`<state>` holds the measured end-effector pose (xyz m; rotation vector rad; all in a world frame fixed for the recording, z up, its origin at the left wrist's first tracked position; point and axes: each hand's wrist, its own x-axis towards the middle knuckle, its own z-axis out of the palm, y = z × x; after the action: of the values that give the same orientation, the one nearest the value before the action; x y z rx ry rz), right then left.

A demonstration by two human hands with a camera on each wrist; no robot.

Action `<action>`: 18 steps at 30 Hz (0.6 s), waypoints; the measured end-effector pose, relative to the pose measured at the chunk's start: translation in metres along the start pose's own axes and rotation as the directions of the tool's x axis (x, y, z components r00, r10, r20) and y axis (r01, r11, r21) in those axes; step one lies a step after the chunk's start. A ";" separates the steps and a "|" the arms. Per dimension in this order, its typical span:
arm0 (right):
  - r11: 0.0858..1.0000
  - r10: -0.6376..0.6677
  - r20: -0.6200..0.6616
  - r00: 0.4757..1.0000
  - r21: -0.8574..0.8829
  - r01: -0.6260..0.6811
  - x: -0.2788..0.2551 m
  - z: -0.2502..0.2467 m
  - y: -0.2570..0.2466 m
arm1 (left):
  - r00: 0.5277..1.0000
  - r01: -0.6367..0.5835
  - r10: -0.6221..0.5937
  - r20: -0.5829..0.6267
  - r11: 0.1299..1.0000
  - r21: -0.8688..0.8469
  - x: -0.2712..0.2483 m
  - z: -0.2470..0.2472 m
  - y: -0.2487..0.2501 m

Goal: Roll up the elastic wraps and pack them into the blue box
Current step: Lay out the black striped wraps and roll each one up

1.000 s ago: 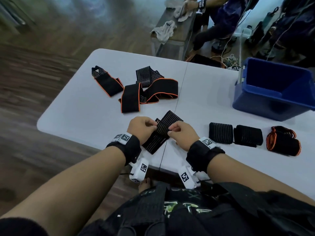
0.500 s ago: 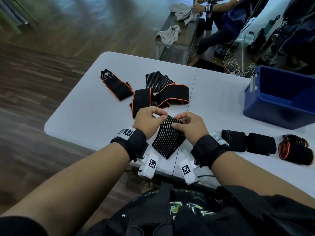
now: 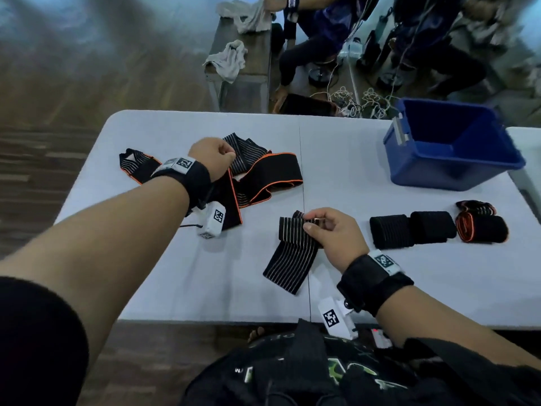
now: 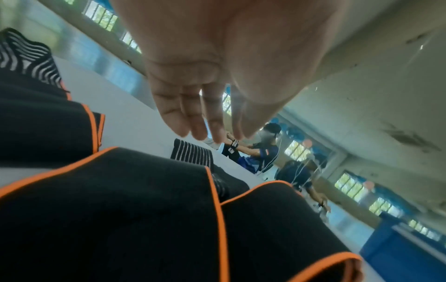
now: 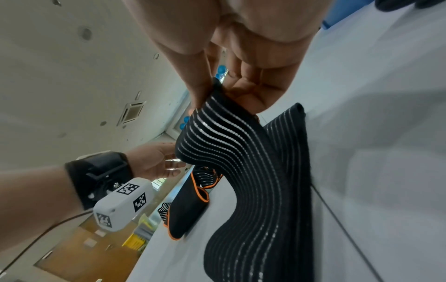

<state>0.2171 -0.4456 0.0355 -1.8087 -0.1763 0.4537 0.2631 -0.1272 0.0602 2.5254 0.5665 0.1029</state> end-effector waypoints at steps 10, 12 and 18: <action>0.998 0.032 -0.094 0.995 -0.044 -0.036 -0.035 -0.004 0.010 | 0.961 -0.137 0.054 0.270 0.943 0.302 0.048 0.029 -0.017; 0.996 0.024 -0.117 0.993 -0.078 -0.033 -0.038 -0.006 0.012 | 0.959 -0.140 0.048 0.278 0.937 0.320 0.047 0.032 -0.017; 0.991 -0.001 -0.158 0.987 -0.132 -0.020 -0.041 -0.011 0.010 | 0.967 -0.037 -0.016 0.252 0.978 0.204 0.040 0.028 -0.017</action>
<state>0.1833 -0.4726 0.0376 -1.9683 -0.0899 0.3090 0.2980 -0.1117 0.0253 2.6860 0.4815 -0.2864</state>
